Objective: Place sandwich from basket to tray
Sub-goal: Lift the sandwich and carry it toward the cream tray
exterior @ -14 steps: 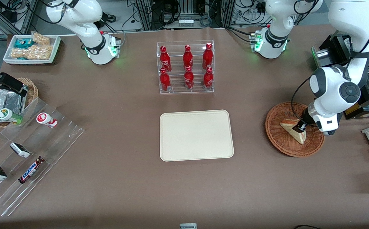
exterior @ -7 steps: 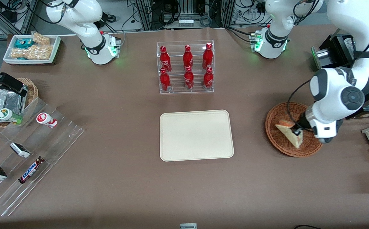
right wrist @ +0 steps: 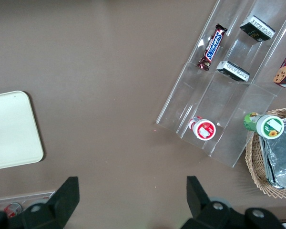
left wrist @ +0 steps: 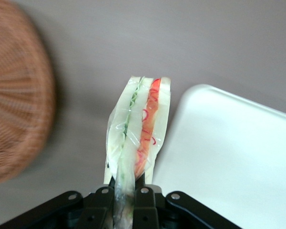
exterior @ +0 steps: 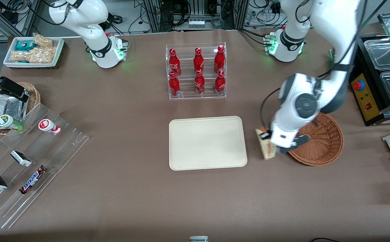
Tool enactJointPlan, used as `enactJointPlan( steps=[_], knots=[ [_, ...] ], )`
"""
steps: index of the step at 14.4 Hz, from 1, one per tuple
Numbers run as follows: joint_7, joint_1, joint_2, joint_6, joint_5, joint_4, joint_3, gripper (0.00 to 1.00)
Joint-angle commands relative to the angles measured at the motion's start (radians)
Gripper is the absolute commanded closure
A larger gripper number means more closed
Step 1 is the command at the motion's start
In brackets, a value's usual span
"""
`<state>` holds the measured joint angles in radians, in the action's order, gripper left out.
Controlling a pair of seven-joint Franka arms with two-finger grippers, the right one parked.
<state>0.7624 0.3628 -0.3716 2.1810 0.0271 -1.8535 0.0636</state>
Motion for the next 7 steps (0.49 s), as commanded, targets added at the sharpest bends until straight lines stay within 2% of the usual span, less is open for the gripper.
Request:
enactJointPlan(
  steps=[1,5,7],
  knots=[
    [0.029,0.120,-0.133,-0.020,0.023,0.175,-0.016,0.96],
    [0.093,0.231,-0.251,0.014,0.020,0.287,-0.018,0.96],
    [0.120,0.264,-0.268,0.048,0.013,0.300,-0.018,0.96]
  ],
)
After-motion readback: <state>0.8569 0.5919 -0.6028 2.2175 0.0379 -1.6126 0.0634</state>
